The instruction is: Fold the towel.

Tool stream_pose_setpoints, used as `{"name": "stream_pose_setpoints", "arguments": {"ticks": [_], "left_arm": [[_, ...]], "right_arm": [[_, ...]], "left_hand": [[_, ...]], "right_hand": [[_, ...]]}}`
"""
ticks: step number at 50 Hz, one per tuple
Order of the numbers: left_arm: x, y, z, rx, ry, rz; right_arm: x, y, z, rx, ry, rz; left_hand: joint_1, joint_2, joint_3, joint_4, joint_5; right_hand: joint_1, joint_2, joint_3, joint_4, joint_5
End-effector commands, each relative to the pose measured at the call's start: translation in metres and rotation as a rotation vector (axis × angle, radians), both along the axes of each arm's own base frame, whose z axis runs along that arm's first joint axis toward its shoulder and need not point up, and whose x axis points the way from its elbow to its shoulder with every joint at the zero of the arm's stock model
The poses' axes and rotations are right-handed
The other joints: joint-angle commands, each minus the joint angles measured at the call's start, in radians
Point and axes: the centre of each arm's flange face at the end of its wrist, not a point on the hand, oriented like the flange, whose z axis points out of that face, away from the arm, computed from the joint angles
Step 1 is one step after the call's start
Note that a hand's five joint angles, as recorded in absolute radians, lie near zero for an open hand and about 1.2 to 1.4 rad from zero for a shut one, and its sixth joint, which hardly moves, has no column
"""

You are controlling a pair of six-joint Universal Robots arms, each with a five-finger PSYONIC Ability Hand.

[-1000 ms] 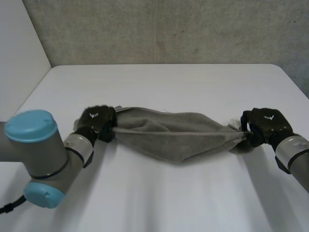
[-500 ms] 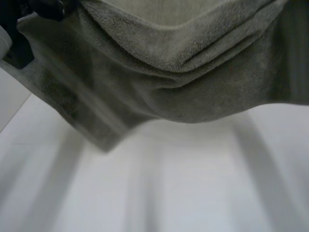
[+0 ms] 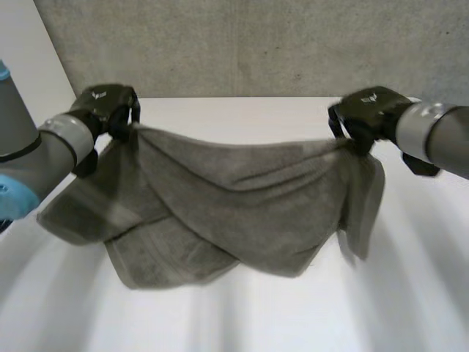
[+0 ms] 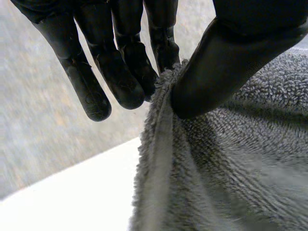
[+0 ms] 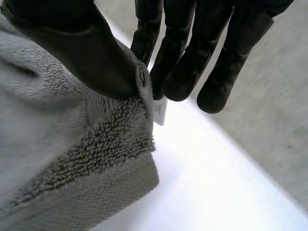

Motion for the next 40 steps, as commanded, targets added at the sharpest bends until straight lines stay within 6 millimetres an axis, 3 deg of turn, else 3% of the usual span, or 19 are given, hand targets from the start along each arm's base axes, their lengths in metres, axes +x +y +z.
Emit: {"name": "stream_pose_setpoints", "arguments": {"ticks": [1,2,4,6,9,13,16,18,19,21,22,23,24,26,27,29,31,34,40], "left_arm": [[-0.011,-0.021,0.089,-0.357,0.133,0.021],[-0.011,-0.021,0.089,-0.358,0.133,0.021],[-0.005,-0.012,0.137,-0.502,0.247,0.048],[0.0,-0.008,0.154,-0.553,0.297,0.061],[0.004,0.002,0.169,-0.598,0.359,0.059],[0.006,0.009,0.163,-0.583,0.364,0.051],[0.007,0.014,0.136,-0.506,0.338,0.053],[0.006,0.018,0.092,-0.376,0.291,0.024],[0.006,0.018,0.092,-0.376,0.29,0.023],[0.006,0.027,0.044,-0.236,0.245,-0.02],[0.006,0.027,0.043,-0.235,0.245,-0.02],[0.01,0.031,0.02,-0.167,0.228,-0.029],[0.01,0.031,0.02,-0.167,0.228,-0.029],[0.019,0.042,-0.022,-0.04,0.203,-0.031],[0.019,0.042,-0.022,-0.04,0.203,-0.031],[0.021,0.053,-0.053,0.028,0.187,-0.035],[0.019,0.056,-0.066,0.043,0.18,-0.04],[0.018,0.058,-0.084,0.062,0.175,-0.036],[0.009,0.061,-0.113,0.105,0.124,-0.06]], "right_arm": [[0.016,-0.022,0.07,-0.352,-0.333,-0.016],[0.016,-0.022,0.07,-0.353,-0.334,-0.015],[0.014,-0.021,0.089,-0.418,-0.421,-0.011],[0.009,-0.018,0.106,-0.486,-0.545,0.01],[0.008,-0.011,0.115,-0.532,-0.614,0.047],[0.008,-0.004,0.109,-0.529,-0.606,0.077],[0.012,0.001,0.085,-0.457,-0.546,0.122],[0.014,0.005,0.054,-0.381,-0.457,0.165],[0.014,0.005,0.053,-0.38,-0.457,0.165],[0.013,0.007,0.036,-0.343,-0.41,0.179],[0.011,0.01,0.018,-0.313,-0.362,0.186],[0.008,0.013,-0.001,-0.284,-0.315,0.188],[0.008,0.013,-0.001,-0.284,-0.315,0.188],[0.002,0.021,-0.052,-0.183,-0.22,0.184],[0.002,0.021,-0.052,-0.183,-0.22,0.184],[-0.001,0.028,-0.075,-0.138,-0.175,0.183],[-0.005,0.039,-0.111,-0.094,-0.096,0.187],[-0.006,0.045,-0.133,-0.083,-0.037,0.197],[-0.01,0.044,-0.133,-0.102,-0.007,0.182]], "left_hand": [[0.098,0.046,0.046,0.033,0.092],[0.098,0.046,0.046,0.033,0.092],[0.098,0.046,0.046,0.033,0.092],[0.098,0.046,0.046,0.033,0.092],[0.098,0.046,0.046,0.033,0.092],[0.098,0.046,0.046,0.033,0.092],[0.098,0.046,0.046,0.033,0.092],[0.098,0.046,0.046,0.033,0.092],[0.098,0.046,0.046,0.033,0.092],[0.098,0.046,0.046,0.033,0.092],[0.098,0.046,0.046,0.033,0.092],[0.098,0.046,0.046,0.033,0.092],[0.098,0.046,0.046,0.033,0.092],[0.098,0.046,0.046,0.033,0.092],[0.098,0.046,0.046,0.033,0.092],[0.098,0.046,0.046,0.033,0.092],[0.098,0.046,0.046,0.033,0.092],[0.098,0.046,0.046,0.033,0.092],[0.098,0.046,0.046,0.033,0.092]], "right_hand": [[0.068,0.06,0.041,0.049,0.066],[0.068,0.06,0.041,0.049,0.066],[0.068,0.06,0.041,0.049,0.066],[0.068,0.06,0.041,0.049,0.066],[0.068,0.06,0.041,0.049,0.066],[0.068,0.06,0.041,0.049,0.066],[0.068,0.06,0.041,0.049,0.066],[0.068,0.06,0.041,0.049,0.066],[0.068,0.06,0.041,0.049,0.066],[0.068,0.06,0.041,0.049,0.066],[0.068,0.06,0.041,0.049,0.066],[0.068,0.06,0.041,0.049,0.066],[0.068,0.06,0.041,0.049,0.066],[0.068,0.06,0.041,0.049,0.066],[0.068,0.06,0.041,0.049,0.066],[0.068,0.06,0.041,0.049,0.066],[0.068,0.06,0.041,0.049,0.066],[0.068,0.06,0.041,0.049,0.066],[0.068,0.06,0.041,0.049,0.066]]}}
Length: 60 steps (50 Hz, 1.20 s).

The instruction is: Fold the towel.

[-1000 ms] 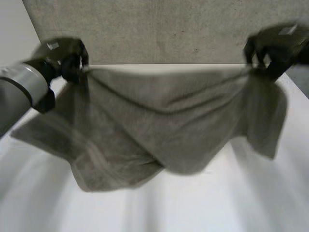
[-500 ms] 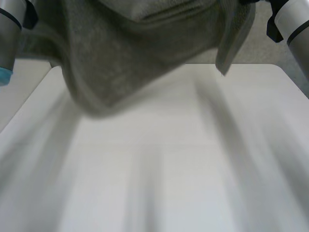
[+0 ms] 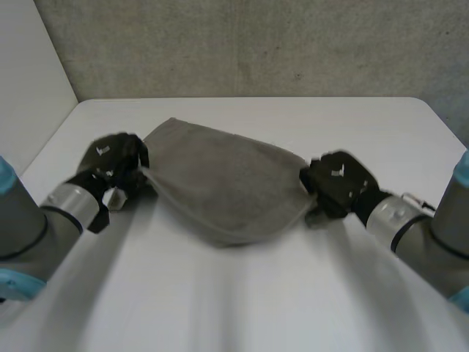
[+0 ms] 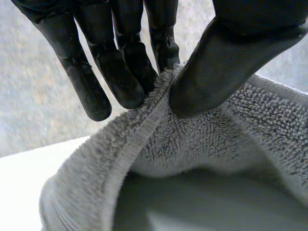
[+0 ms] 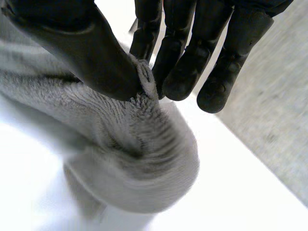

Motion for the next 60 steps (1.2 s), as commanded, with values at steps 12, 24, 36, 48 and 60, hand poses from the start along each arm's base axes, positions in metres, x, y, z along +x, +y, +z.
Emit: {"name": "stream_pose_setpoints", "arguments": {"ticks": [12,24,36,48,60], "left_arm": [[-0.01,-0.001,-0.048,0.026,-0.122,-0.016],[-0.009,-0.015,-0.053,-0.06,-0.145,0.054],[-0.011,-0.025,-0.072,-0.067,-0.215,0.049],[-0.008,-0.034,-0.068,-0.09,-0.219,0.114],[-0.007,-0.036,-0.067,-0.1,-0.215,0.123]], "right_arm": [[-0.019,-0.004,0.005,-0.02,0.004,-0.105],[-0.027,-0.014,0.002,-0.007,0.002,-0.138],[-0.042,-0.028,0.007,0.034,-0.016,-0.235],[-0.066,-0.048,0.014,0.044,0.005,-0.361],[-0.071,-0.051,0.009,0.055,0.017,-0.394]], "left_hand": [[-0.559,-0.611,-0.609,-0.621,-0.561],[-0.68,-0.732,-0.73,-0.742,-0.683],[-0.671,-0.724,-0.721,-0.733,-0.674],[-0.657,-0.709,-0.706,-0.719,-0.659],[-0.613,-0.665,-0.662,-0.675,-0.615]], "right_hand": [[0.066,0.056,0.039,0.048,0.067],[0.066,0.056,0.039,0.048,0.067],[0.066,0.056,0.039,0.048,0.067],[0.066,0.056,0.039,0.048,0.067],[0.066,0.056,0.039,0.048,0.067]]}}
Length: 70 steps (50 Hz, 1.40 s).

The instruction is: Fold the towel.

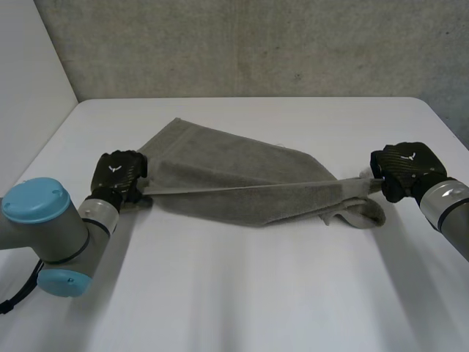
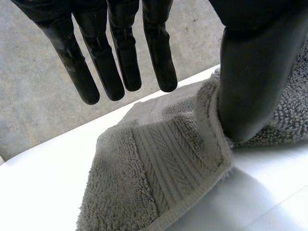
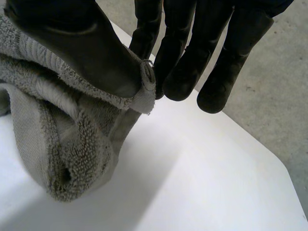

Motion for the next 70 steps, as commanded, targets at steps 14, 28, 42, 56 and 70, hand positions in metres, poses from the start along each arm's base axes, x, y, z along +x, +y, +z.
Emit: {"name": "stream_pose_setpoints", "arguments": {"ticks": [14,28,42,56,70], "left_arm": [[-0.001,0.001,0.0,0.009,-0.001,-0.014],[0.0,0.0,0.013,-0.021,0.004,-0.011],[0.001,0.001,0.008,-0.01,-0.001,-0.012],[-0.001,-0.004,-0.007,0.002,-0.007,-0.01],[0.0,-0.012,-0.011,-0.012,-0.041,0.017]], "right_arm": [[0.003,0.003,-0.006,0.022,0.005,0.013],[0.006,0.013,-0.01,0.079,0.102,0.092],[0.018,0.021,-0.026,0.057,0.082,0.156],[0.015,0.012,-0.017,0.037,-0.022,0.113],[0.008,0.006,-0.015,0.033,-0.023,0.086]], "left_hand": [[0.725,0.73,0.73,0.73,0.727],[0.725,0.731,0.73,0.731,0.727],[0.725,0.731,0.73,0.731,0.727],[-0.007,-0.001,-0.002,-0.001,-0.005],[-0.064,-0.059,-0.059,-0.059,-0.062]], "right_hand": [[0.052,0.056,0.038,0.048,0.052],[-0.658,-0.653,-0.671,-0.661,-0.657],[-0.578,-0.574,-0.592,-0.582,-0.578],[0.052,0.056,0.038,0.048,0.052],[0.052,0.056,0.038,0.048,0.052]]}}
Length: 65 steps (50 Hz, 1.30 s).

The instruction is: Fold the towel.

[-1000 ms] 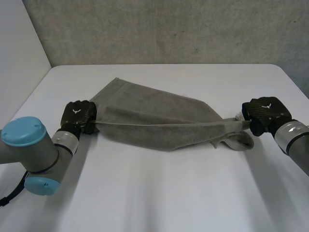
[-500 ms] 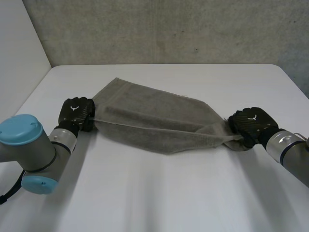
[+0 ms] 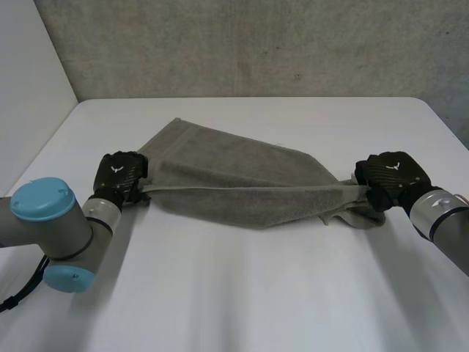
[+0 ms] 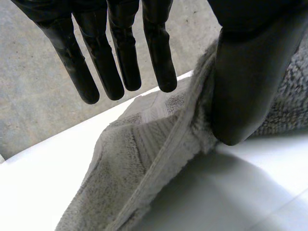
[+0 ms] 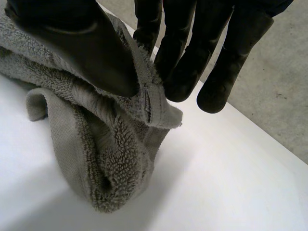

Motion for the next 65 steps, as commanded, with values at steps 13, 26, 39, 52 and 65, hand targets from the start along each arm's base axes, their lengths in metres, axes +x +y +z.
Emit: {"name": "stream_pose_setpoints", "arguments": {"ticks": [13,26,39,52,65], "left_arm": [[0.006,-0.006,0.016,-0.032,-0.005,0.033],[0.024,0.028,0.165,-0.298,0.062,0.022],[0.027,0.085,0.301,-0.369,0.065,-0.069],[0.015,0.027,0.25,-0.14,0.024,-0.091],[-0.001,-0.054,0.209,-0.156,-0.049,-0.073]], "right_arm": [[-0.001,0.001,0.01,-0.025,0.001,-0.013],[-0.004,0.02,0.111,-0.048,-0.119,-0.06],[-0.007,0.072,0.262,-0.251,-0.111,-0.032],[0.035,0.055,0.208,-0.122,0.199,0.019],[0.092,-0.023,0.204,-0.593,0.272,-0.167]], "left_hand": [[0.762,0.74,0.742,0.742,0.775],[0.762,0.74,0.742,0.742,0.775],[0.762,0.74,0.742,0.742,0.775],[0.762,0.74,0.742,0.742,0.775],[0.762,0.74,0.742,0.742,0.775]], "right_hand": [[0.057,0.05,0.05,0.049,0.049],[0.057,0.05,0.05,0.049,0.049],[0.057,0.05,0.05,0.049,0.049],[0.057,0.05,0.05,0.049,0.049],[0.057,0.05,0.05,0.049,0.049]]}}
